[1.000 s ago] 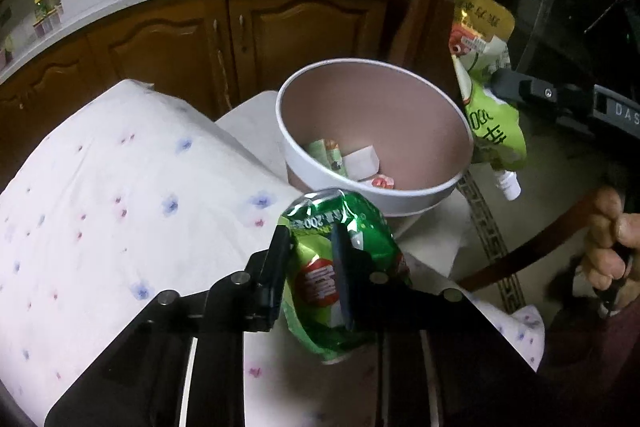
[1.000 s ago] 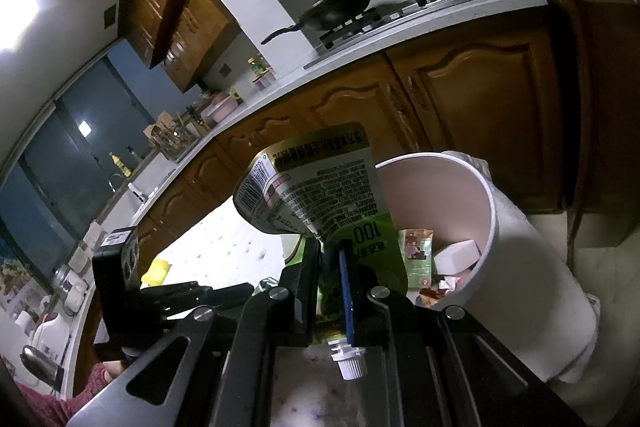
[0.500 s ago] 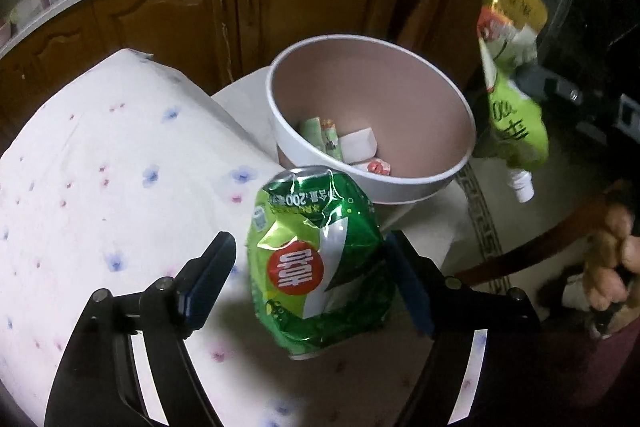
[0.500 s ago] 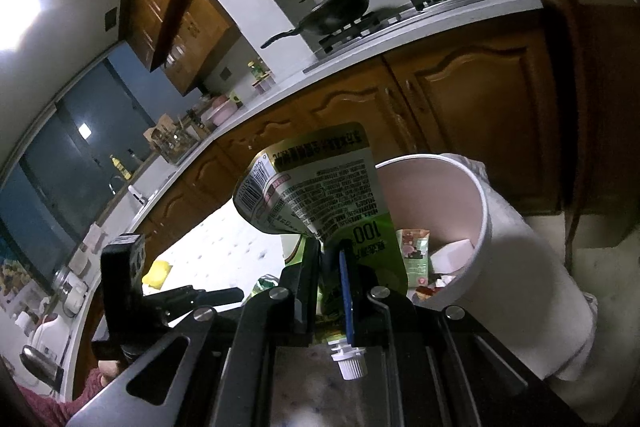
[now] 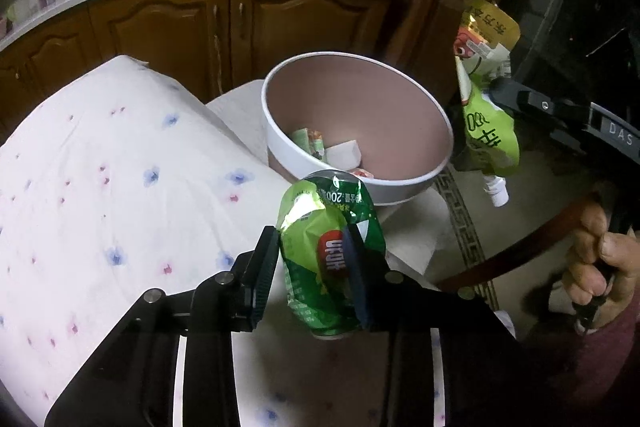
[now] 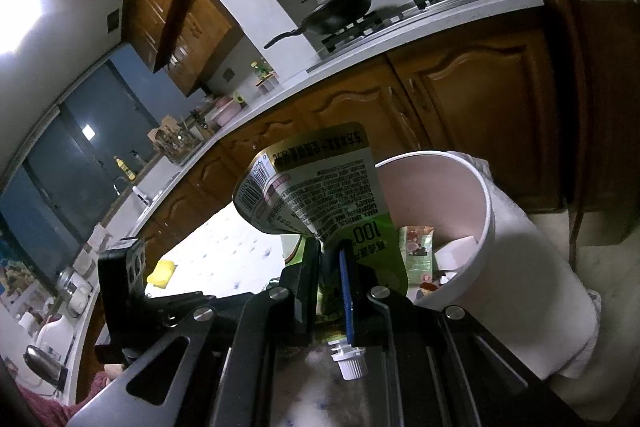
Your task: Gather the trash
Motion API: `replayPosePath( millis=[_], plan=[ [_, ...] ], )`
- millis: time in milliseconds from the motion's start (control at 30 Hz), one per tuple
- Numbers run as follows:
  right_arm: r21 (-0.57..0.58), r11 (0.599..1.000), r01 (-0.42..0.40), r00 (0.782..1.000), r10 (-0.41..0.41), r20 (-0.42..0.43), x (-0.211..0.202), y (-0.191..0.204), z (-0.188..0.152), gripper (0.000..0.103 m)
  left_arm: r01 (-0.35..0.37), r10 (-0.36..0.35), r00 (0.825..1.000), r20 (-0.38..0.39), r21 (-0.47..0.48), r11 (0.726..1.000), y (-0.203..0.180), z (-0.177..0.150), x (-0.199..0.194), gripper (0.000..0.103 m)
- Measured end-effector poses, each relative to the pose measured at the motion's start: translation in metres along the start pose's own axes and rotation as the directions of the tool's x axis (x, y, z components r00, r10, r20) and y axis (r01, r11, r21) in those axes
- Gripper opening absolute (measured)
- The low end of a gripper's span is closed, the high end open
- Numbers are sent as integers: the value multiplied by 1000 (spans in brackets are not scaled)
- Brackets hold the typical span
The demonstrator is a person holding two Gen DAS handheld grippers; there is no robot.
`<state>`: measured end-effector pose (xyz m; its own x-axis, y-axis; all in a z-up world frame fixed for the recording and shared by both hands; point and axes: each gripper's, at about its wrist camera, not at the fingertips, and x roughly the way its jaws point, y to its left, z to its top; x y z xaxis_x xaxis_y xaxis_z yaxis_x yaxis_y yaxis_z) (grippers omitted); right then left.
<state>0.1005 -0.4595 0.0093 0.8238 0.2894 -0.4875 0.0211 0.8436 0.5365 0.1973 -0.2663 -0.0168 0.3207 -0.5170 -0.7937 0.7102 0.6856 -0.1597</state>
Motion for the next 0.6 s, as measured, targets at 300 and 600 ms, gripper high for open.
replayPosePath(
  millis=[300, 600],
  plan=[
    [-11, 1000, 0, 1000, 0, 20, -9, 5, -1, 9, -1, 1, 1000, 17, -20, 1000, -3, -1, -6, 29],
    [-17, 1000, -7, 1000, 7, 25, -11, 7, -1, 10, 41, -42, 999, -16, -61, 997, 6, 0, -16, 1]
  ],
)
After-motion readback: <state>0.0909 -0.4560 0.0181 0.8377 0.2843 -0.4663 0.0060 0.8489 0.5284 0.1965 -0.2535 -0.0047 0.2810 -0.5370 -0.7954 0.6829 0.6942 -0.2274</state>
